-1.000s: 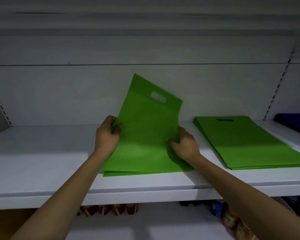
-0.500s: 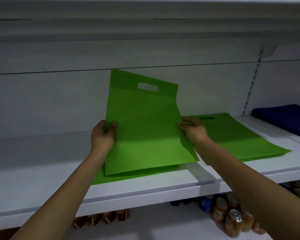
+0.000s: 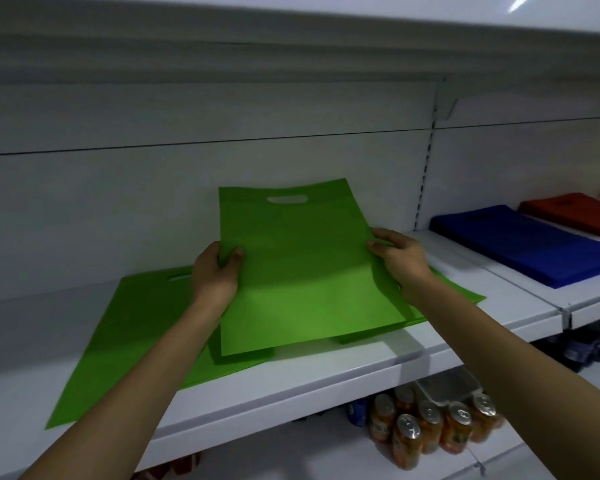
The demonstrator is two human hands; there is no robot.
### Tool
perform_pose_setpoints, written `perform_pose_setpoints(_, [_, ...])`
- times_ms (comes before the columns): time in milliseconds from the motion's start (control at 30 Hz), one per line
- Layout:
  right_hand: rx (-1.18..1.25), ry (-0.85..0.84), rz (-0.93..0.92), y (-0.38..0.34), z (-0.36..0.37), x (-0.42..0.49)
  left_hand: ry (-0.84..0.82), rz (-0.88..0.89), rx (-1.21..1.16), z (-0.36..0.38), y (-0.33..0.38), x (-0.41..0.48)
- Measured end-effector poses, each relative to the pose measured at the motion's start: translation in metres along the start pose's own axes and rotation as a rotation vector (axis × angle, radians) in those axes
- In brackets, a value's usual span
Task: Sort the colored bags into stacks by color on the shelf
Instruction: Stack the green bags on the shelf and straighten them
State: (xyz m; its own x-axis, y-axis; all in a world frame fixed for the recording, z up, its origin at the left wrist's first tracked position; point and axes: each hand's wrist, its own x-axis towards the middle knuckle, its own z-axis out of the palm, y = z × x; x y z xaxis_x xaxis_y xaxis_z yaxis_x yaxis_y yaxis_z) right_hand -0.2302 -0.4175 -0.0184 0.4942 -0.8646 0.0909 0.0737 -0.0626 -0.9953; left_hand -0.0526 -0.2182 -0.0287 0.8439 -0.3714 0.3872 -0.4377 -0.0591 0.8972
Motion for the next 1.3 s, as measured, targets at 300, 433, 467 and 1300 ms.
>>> perform_pose_setpoints(300, [-0.029, 0.020, 0.002, -0.011, -0.060, 0.035, -0.024, -0.039, -0.010, 0.065, 0.025, 0.003])
perform_pose_setpoints(433, [-0.052, 0.037, 0.003, -0.008, -0.078, 0.049, -0.024, -0.044, -0.006, 0.086, 0.031, 0.001])
perform_pose_setpoints(467, [-0.052, 0.039, 0.004, -0.007, -0.082, 0.052, -0.023, -0.041, -0.004, 0.090, 0.032, 0.000])
perform_pose_setpoints(1300, [-0.425, -0.047, -0.053, 0.044, -0.115, 0.093, -0.057, -0.147, 0.293, 0.137, -0.015, -0.001])
